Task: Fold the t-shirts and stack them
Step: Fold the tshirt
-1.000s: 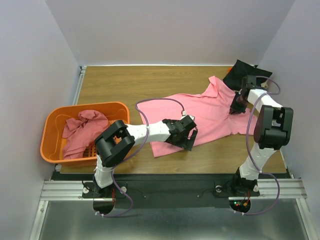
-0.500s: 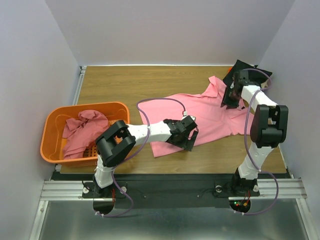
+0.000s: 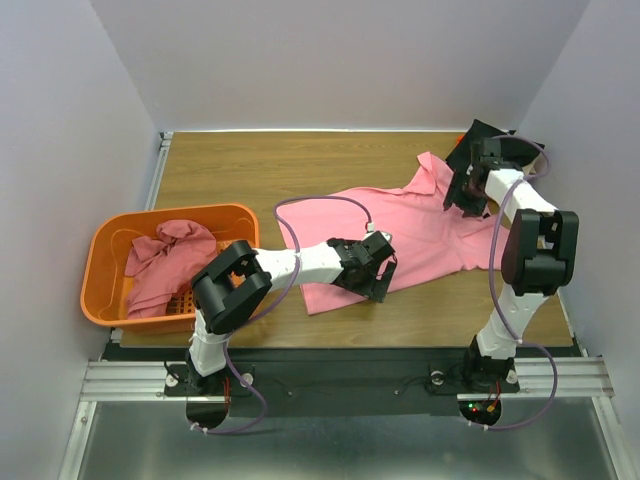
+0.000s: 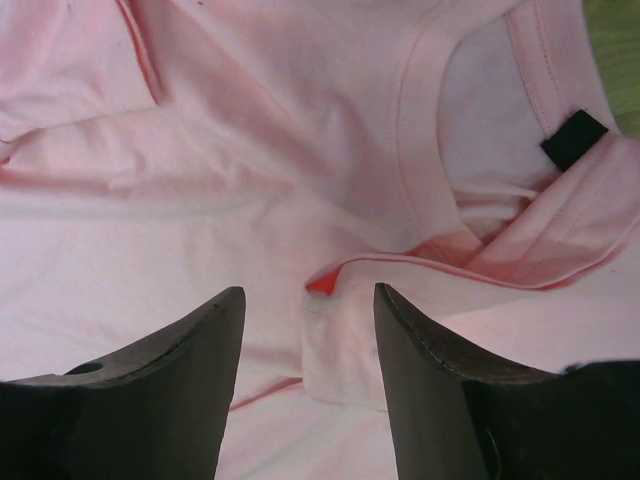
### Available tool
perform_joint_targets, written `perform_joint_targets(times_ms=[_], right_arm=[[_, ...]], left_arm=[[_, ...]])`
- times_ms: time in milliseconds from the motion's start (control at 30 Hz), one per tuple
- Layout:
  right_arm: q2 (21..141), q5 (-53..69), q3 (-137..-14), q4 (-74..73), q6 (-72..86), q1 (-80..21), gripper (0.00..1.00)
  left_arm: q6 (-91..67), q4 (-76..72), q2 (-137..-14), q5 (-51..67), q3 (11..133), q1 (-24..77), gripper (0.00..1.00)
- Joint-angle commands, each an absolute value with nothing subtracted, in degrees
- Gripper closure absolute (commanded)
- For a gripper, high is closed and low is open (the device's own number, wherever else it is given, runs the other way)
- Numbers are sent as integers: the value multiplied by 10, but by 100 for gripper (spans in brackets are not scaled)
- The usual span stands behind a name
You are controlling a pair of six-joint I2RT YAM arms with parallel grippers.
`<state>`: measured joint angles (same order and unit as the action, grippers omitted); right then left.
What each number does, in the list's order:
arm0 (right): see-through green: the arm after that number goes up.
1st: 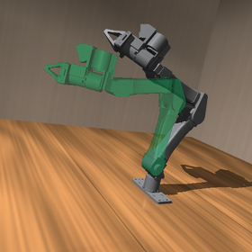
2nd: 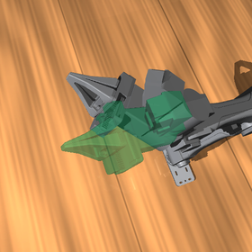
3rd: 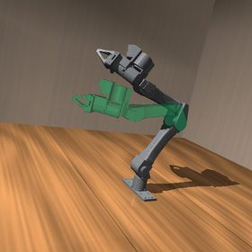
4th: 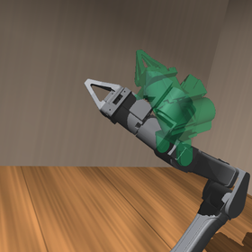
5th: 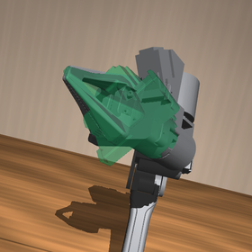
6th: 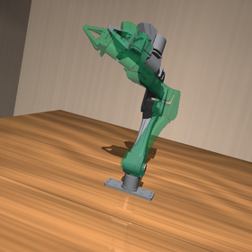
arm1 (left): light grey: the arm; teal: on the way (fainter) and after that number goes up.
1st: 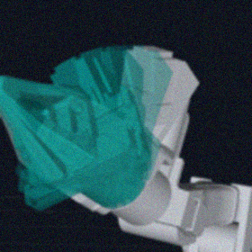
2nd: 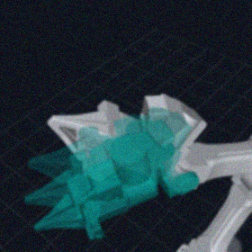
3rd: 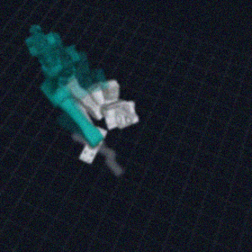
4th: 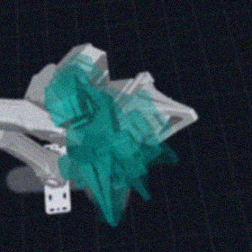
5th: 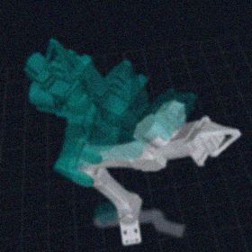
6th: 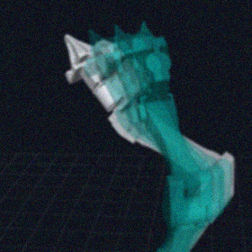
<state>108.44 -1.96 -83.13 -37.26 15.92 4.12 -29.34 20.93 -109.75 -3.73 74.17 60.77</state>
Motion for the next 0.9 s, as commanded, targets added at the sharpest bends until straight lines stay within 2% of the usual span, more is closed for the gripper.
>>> perform_joint_targets(times_ms=[0,367,433,467,500,533,633,867], right_arm=[[1084,-35,-846,-374,170,45,40],[1127,-8,-846,-374,174,44,43],[1129,-6,-847,-374,174,44,49],[1130,-4,-847,-374,174,44,60],[1130,-4,-849,-374,173,44,65],[1130,-4,-851,-374,173,44,78],[1122,-4,-854,-374,172,39,100],[1120,12,-853,-374,149,21,100]], left_arm=[[-294,236,-1136,-18,730,613,2],[-287,246,-1144,-20,738,613,2],[-292,251,-1144,-26,737,613,2],[-293,251,-1144,-27,734,613,2],[-293,251,-1143,-27,732,613,1],[-294,251,-1143,-26,729,613,2],[-293,252,-1142,-26,725,613,2],[-294,255,-1140,-26,722,613,2]])
